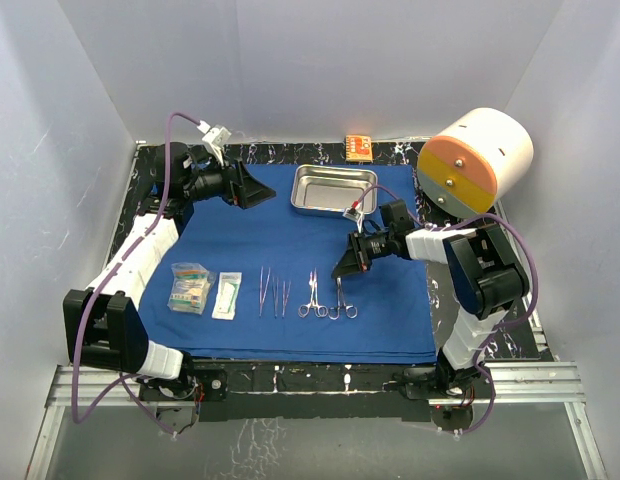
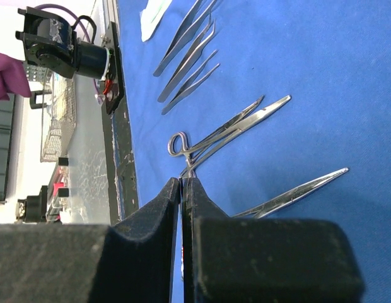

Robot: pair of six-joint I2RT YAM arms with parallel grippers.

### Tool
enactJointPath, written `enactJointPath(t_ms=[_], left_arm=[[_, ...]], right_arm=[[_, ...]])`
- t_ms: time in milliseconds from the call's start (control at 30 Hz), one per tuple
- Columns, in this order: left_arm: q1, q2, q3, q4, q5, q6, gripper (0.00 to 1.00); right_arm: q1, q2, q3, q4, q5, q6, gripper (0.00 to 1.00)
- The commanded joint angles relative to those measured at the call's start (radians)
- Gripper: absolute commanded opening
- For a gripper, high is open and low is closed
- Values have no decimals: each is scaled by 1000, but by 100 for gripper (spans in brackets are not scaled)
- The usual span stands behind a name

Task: Open and lay out the surgical kit
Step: Place the medical item in the surgical kit.

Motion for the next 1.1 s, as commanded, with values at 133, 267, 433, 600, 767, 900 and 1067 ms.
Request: enactJointPath(t_ms=[133,267,433,600,767,900,1067], left_arm=[[11,-33,-16,54,26,-20,89],[12,-38,-25,62,29,-28,89],[15,-39,-28,74,30,-43,89],[22,-43,-38,86,30,-53,90],[30,-45,-48,99,30,-67,90],[37,-50,-56,107,31,-74,90],[42,-50,-58,117,33,-87,90]], right_arm=[[-14,11,-4,94,-46,48,0],[-19,19,-3,96,-53,53,0],[-26,33,-9,115,-65,90,0],[-34,46,-30,161,-74,137,0],[-42,60,-34,181,-80,155,0],[-48,70,-36,192,-85,163,0],[-51,86,-32,200,-92,178,0]])
